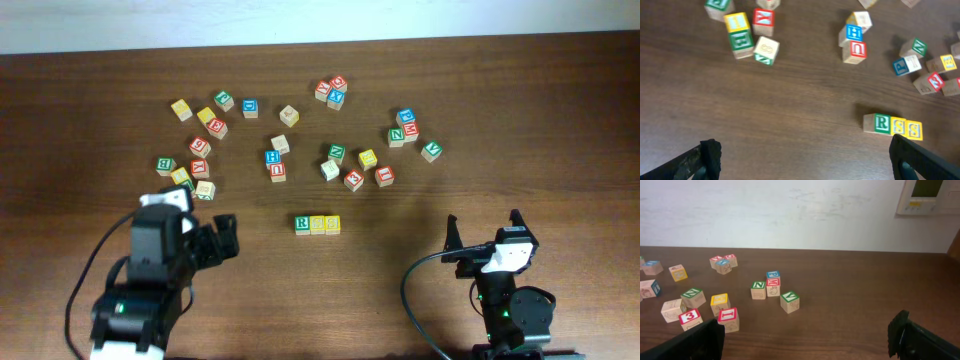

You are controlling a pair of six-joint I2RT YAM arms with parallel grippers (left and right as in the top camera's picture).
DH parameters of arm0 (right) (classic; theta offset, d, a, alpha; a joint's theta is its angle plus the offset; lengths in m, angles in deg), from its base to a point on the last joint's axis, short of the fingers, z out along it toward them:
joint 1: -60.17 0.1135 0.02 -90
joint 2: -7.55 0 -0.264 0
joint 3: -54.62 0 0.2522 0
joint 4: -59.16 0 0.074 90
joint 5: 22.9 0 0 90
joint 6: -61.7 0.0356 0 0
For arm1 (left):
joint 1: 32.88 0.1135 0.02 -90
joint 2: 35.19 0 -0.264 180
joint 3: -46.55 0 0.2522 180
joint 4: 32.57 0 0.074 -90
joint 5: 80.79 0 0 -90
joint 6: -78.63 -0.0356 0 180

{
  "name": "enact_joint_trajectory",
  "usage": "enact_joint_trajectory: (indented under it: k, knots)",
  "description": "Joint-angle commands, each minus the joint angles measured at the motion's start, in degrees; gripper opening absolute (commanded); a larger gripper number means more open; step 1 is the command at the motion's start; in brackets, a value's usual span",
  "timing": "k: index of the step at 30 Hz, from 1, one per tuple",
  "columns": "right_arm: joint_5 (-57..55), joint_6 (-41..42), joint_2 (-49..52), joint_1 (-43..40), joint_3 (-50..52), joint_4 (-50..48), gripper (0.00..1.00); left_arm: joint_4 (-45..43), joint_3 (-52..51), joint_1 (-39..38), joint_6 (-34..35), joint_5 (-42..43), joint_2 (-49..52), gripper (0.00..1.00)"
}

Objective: Spell out RSS

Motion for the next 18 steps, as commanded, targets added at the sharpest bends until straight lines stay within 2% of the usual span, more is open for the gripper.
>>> enact_joint_trajectory:
  k: [1,11,18]
  knots:
    - [-0.31,0.44,-0.7,0.37,0.52,0.0,0.98,0.22,-2.93,4.2,-0.92,0.87,-7.65,0.99]
    - [-0.33,0.44,-0.7,0.37,0.52,0.02,0.98,0.09,-9.62,8.59,-6.38,0.96,-23.02,0.99]
    - [-0.33,0.44,-0.7,0.37,0.52,0.02,0.98,-5.75,-16.02,8.59,-12.5,3.26,-30.49,0.99]
